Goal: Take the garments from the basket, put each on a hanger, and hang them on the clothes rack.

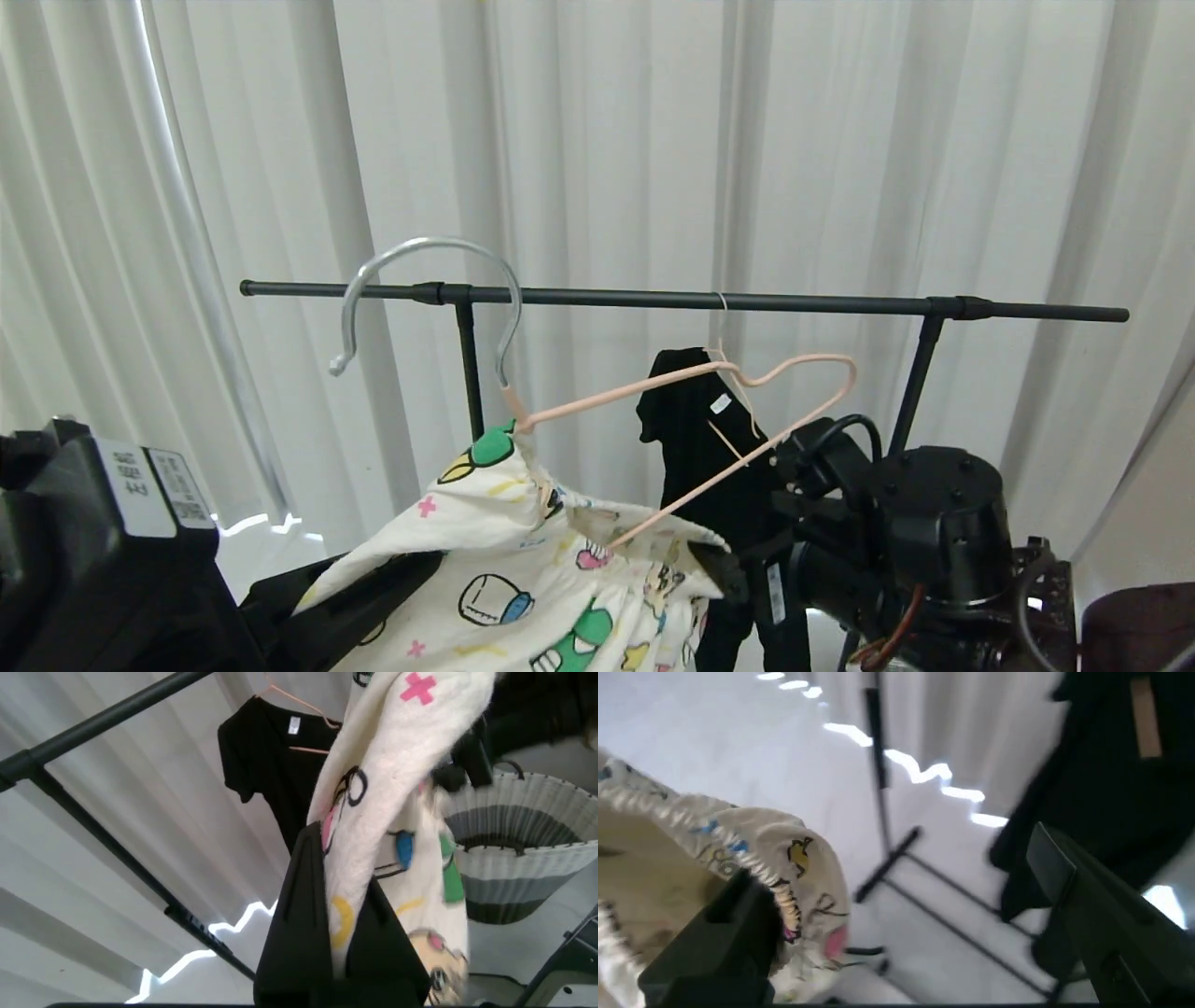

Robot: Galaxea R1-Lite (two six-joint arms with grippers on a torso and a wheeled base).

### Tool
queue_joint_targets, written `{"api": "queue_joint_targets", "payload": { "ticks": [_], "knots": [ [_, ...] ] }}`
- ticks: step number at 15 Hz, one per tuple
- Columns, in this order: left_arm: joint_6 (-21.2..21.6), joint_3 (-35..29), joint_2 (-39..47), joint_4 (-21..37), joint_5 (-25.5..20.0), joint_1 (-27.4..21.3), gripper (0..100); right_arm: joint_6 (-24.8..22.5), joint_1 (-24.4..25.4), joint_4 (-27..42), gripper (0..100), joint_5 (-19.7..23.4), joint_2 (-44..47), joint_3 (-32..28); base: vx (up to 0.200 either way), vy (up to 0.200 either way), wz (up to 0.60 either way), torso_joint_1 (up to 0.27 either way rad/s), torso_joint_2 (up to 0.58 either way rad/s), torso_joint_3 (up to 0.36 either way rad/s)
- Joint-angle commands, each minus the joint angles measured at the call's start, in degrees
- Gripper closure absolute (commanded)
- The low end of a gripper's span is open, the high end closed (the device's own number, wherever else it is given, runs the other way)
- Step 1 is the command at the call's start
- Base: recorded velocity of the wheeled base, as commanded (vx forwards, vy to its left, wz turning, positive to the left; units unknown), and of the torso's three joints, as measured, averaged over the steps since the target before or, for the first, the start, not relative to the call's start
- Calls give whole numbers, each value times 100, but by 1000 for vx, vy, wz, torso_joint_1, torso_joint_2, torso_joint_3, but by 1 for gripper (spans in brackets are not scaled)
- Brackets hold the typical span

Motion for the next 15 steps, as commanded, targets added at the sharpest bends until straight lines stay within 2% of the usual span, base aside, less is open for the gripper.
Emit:
{"api": "queue_joint_targets", "payload": {
  "ticks": [1,3,6,7,13,15],
  "knots": [
    [-25,166,-4,-8,3,11,100,-421,-808,-439,0,-30,24,78,0,0,0,0,0,0],
    [-16,315,-65,-8,3,160,100,-632,-1151,-659,0,-30,33,192,0,0,0,0,0,0],
    [28,623,-215,-8,12,345,100,-693,-1353,-808,0,-30,33,210,0,0,0,0,0,0],
    [46,992,-373,1,39,389,100,-790,-1414,-844,0,-30,33,227,0,0,0,0,0,0],
    [63,1396,-338,133,153,433,100,-966,-1414,-896,0,-21,-38,219,0,0,0,0,0,0],
    [116,1379,14,414,399,661,100,-1247,-1151,-940,0,49,-310,236,0,0,0,0,0,0]
  ]
}}
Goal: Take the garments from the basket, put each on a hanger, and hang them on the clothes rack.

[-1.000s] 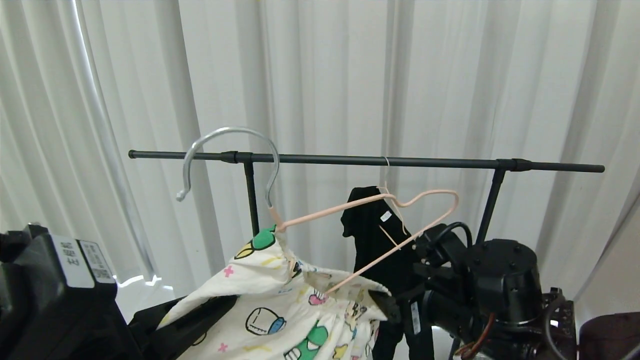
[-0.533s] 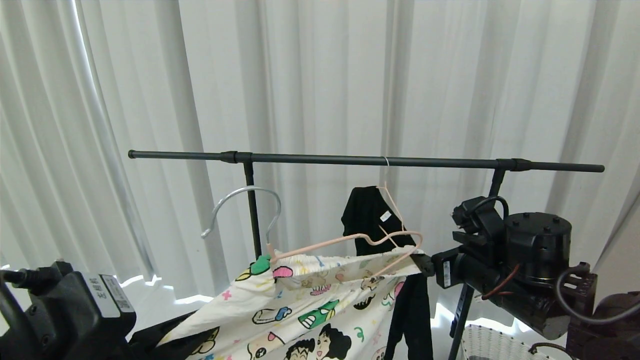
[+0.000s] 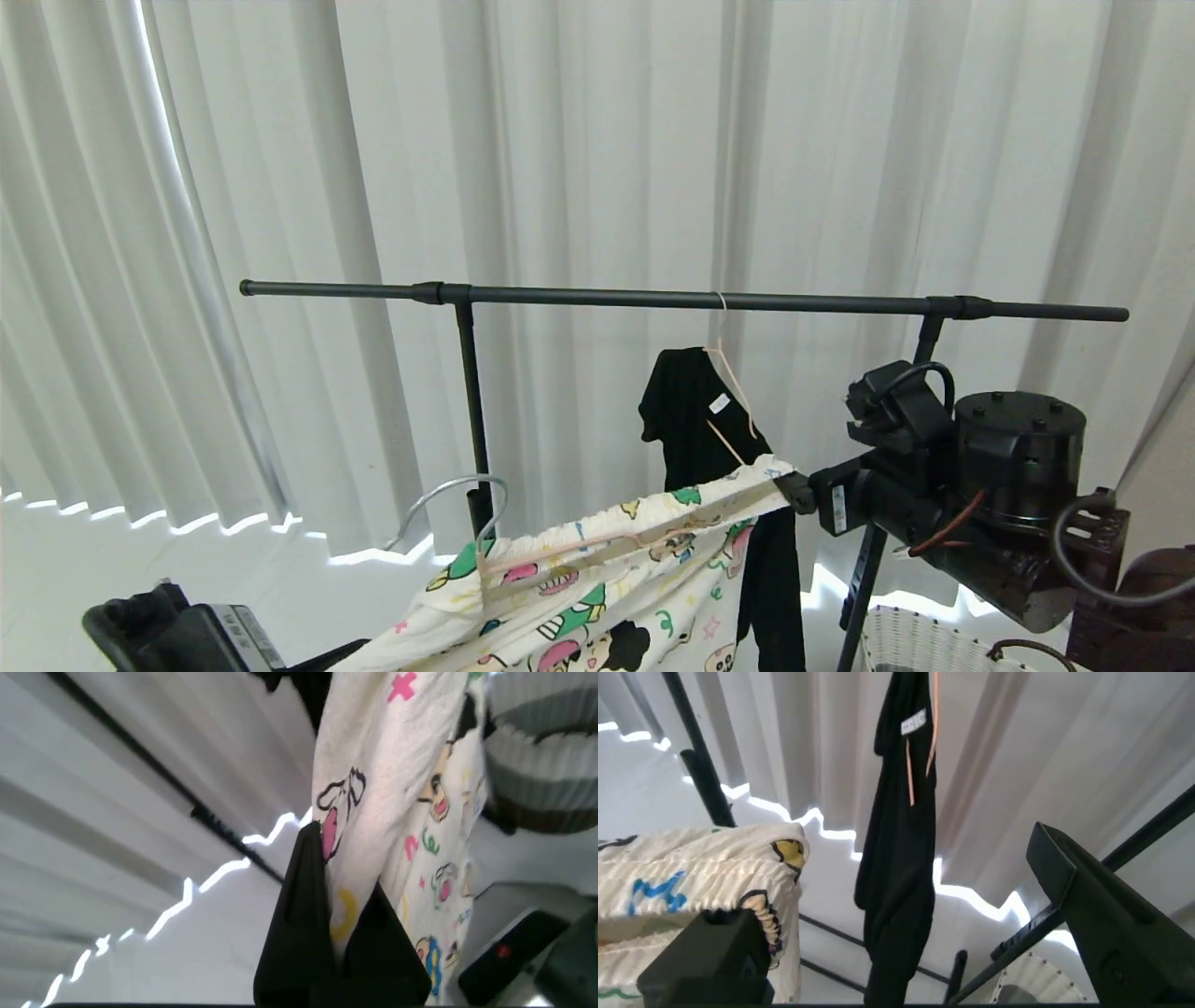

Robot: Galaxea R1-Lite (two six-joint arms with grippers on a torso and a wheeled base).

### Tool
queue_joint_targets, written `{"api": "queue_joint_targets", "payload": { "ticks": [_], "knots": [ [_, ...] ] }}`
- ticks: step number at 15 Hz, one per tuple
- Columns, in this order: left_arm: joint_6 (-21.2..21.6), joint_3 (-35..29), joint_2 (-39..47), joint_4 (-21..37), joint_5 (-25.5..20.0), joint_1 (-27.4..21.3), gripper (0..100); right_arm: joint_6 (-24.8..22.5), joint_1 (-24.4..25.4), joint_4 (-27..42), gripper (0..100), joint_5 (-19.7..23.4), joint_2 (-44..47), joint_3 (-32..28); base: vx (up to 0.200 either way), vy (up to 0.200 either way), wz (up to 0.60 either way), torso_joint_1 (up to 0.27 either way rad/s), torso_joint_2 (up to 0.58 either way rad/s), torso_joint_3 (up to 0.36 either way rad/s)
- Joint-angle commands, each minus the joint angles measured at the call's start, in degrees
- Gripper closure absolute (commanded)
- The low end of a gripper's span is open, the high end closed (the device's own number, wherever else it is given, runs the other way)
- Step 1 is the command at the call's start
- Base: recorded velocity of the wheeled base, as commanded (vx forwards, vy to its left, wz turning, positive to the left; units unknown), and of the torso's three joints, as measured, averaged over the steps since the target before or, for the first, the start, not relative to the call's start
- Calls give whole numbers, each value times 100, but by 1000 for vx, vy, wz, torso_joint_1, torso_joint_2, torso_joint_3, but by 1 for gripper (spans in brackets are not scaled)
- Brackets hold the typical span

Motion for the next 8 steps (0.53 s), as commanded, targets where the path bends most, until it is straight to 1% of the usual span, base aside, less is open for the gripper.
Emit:
{"api": "queue_joint_targets", "payload": {
  "ticks": [1,2,3,4,5,6,7,8],
  "knots": [
    [6,-32,559,67,406,284,100,-113,348,-11,0,67,-315,18,0,0,0,0,0,0],
    [-73,-119,805,40,634,346,100,-148,603,-11,0,94,-429,62,0,0,0,0,0,0],
    [-328,-304,964,14,678,372,100,-174,928,6,0,94,-535,159,0,0,0,0,0,0],
    [-478,-392,1025,14,669,354,100,-183,1068,6,0,94,-552,212,0,0,0,0,0,0],
    [-952,-691,1122,14,669,161,100,-306,1446,15,0,103,-605,405,0,0,0,0,0,0],
    [-1269,-831,1122,14,669,82,100,-447,1684,15,0,138,-605,537,0,0,0,0,0,0],
    [-1374,-849,1104,14,669,64,100,-570,1798,15,0,217,-596,607,0,0,0,0,0,0],
    [-1374,-787,1060,14,678,73,100,-710,1868,15,0,331,-596,616,0,0,0,0,0,0]
  ]
}}
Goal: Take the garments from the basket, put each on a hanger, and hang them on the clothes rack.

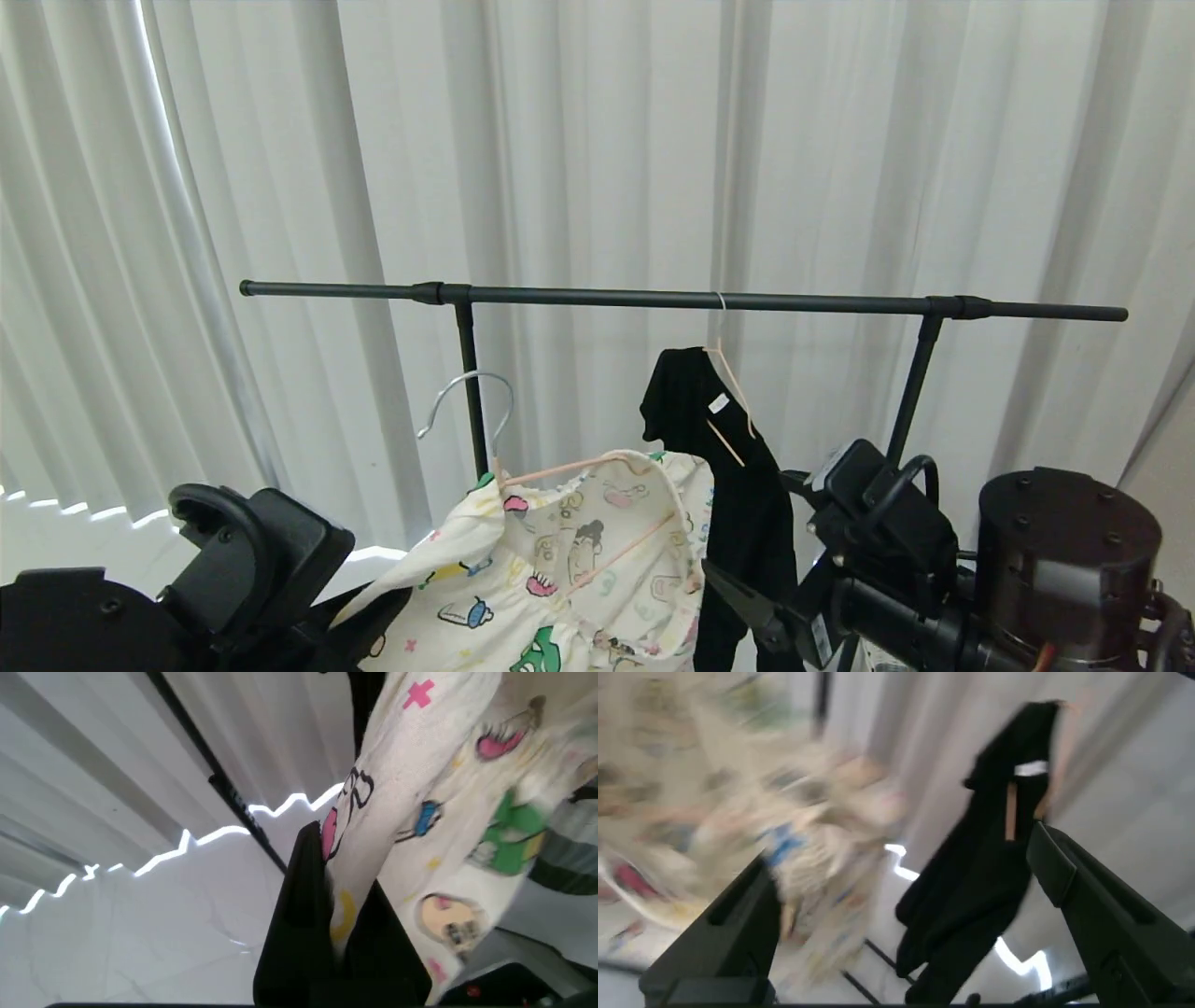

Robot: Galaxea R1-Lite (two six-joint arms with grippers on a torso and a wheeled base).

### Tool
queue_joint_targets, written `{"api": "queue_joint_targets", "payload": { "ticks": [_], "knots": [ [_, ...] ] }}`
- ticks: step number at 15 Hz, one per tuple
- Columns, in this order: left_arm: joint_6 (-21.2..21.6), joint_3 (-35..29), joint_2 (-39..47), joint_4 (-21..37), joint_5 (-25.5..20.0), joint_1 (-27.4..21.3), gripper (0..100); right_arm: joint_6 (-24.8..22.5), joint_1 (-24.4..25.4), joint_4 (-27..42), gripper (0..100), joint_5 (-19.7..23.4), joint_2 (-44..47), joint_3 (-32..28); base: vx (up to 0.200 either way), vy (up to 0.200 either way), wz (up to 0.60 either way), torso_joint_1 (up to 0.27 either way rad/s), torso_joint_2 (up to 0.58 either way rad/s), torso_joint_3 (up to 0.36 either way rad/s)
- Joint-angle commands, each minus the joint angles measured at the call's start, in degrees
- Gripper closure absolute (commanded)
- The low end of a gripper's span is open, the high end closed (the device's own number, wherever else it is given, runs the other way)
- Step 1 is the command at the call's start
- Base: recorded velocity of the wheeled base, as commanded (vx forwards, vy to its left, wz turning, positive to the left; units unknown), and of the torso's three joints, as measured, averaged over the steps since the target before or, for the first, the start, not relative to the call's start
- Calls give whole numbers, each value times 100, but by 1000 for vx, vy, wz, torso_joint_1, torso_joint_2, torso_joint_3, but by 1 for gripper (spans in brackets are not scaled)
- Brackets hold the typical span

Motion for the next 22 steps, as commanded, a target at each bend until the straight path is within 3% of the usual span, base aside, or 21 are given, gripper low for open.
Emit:
{"api": "queue_joint_targets", "payload": {
  "ticks": [1,4,7,10,13,16,22],
  "knots": [
    [-12,12,59,-3,-1,-36,100,-75,178,-4,0,73,-67,72,0,0,0,0,0,0],
    [-4,250,24,-12,-1,-475,100,-514,169,4,0,390,-217,54,0,0,0,0,0,0],
    [-4,364,42,-12,-1,-1521,100,-962,178,250,0,996,-366,46,0,0,0,0,0,0],
    [-4,346,42,-12,-1,-2286,100,-1481,345,1156,0,1822,-551,-200,0,0,0,0,0,0],
    [14,329,42,-21,-1,-2628,100,-1832,573,2553,0,2314,-639,-798,0,0,0,0,0,0],
    [119,329,33,-117,-1,-2716,100,-1876,609,3467,0,2569,-639,-1282,0,0,0,0,0,0],
    [410,346,42,-504,-1,-2716,100,-1850,582,3924,0,2578,-639,-1317,0,0,0,0,0,0]
  ]
}}
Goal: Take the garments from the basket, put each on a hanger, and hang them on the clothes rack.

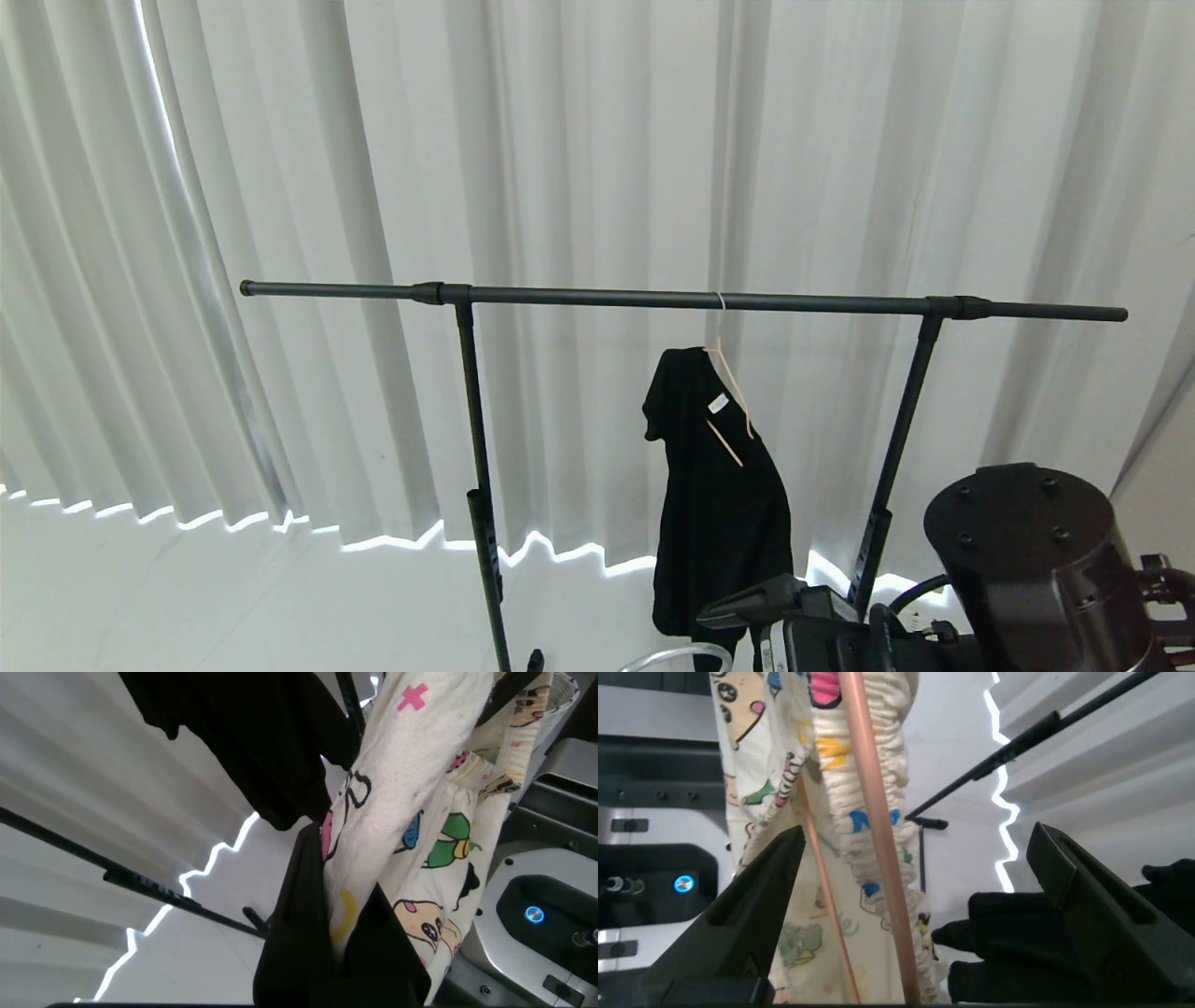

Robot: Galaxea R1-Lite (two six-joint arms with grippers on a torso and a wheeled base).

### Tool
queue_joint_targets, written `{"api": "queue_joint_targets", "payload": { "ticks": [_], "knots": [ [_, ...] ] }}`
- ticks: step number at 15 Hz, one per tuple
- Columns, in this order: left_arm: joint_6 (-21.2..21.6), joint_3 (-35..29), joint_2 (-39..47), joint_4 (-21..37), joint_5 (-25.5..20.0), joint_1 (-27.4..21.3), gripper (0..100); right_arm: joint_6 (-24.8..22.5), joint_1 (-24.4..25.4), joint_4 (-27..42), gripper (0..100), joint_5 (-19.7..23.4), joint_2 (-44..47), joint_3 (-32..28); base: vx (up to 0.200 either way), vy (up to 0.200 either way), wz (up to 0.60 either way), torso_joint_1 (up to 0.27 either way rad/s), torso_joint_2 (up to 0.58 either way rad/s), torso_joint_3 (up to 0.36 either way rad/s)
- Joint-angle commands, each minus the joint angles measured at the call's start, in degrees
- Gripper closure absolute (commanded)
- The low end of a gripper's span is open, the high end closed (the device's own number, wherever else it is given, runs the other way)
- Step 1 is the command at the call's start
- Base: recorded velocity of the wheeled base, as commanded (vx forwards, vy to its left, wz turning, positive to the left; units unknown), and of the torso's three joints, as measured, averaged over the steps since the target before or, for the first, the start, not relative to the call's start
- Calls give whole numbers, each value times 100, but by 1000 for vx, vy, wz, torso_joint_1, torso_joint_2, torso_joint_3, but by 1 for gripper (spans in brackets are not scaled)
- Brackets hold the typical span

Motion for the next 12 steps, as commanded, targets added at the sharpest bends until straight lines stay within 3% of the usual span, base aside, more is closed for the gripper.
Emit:
{"api": "queue_joint_targets", "payload": {
  "ticks": [1,3,4,12],
  "knots": [
    [-3,-7,-8,-12,0,0,100,-6,-20,8,0,-8,-6,7,0,0,0,0,0,0],
    [-3,-7,-8,-12,9,0,100,-6,-47,8,0,-25,-41,34,0,0,0,0,0,0],
    [-3,-7,-17,-12,9,9,100,-6,-55,52,100,-25,-59,51,0,0,0,0,0,0],
    [15,-16,0,-214,27,17,100,-14,-187,104,100,-254,-156,139,0,0,0,0,0,0]
  ]
}}
